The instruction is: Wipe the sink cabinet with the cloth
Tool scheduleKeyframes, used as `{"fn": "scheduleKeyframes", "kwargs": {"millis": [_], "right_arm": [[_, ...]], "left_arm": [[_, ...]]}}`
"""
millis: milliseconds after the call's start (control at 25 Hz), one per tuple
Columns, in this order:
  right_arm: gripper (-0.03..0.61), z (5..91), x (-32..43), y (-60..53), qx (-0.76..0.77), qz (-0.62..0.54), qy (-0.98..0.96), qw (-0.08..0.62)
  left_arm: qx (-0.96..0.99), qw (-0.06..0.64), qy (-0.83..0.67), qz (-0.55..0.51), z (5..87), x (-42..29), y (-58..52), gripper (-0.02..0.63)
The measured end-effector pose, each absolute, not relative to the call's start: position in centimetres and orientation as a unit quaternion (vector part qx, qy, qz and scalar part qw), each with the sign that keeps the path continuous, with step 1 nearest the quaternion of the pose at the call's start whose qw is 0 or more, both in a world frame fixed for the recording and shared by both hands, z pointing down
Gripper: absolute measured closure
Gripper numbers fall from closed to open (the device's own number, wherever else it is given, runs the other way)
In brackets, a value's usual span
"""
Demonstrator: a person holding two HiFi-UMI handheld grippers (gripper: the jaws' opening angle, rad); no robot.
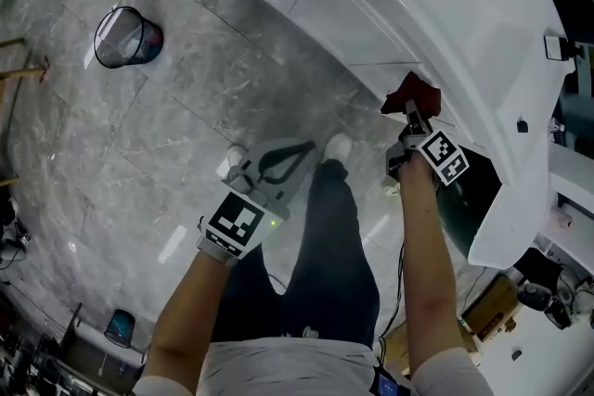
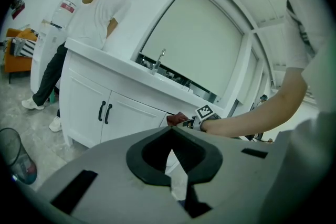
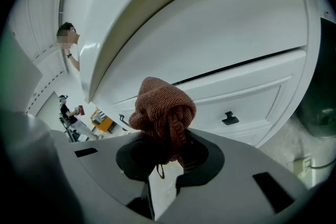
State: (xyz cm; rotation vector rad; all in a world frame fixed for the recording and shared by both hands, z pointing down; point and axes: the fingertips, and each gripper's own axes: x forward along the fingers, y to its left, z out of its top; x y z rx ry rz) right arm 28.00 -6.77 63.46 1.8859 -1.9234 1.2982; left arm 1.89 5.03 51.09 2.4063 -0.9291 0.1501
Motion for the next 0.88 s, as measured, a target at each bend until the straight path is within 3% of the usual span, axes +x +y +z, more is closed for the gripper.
{"fn": "scheduleKeyframes", "kwargs": {"millis": [520,880], "right_arm": [[0.491,66.9,28.9,-11.1,0.595,0.463,-0.653,0.081],[0.491,72.1,28.7,-11.8,0.583,0.471,-0.651,0.121]], "left_arm": [[0.871,0.293,-0.389,0.055,53.8,5.6,2.3,0.604],[0.858,0.29,-0.42,0.056,55.4,4.8,1.0,0.604]]}}
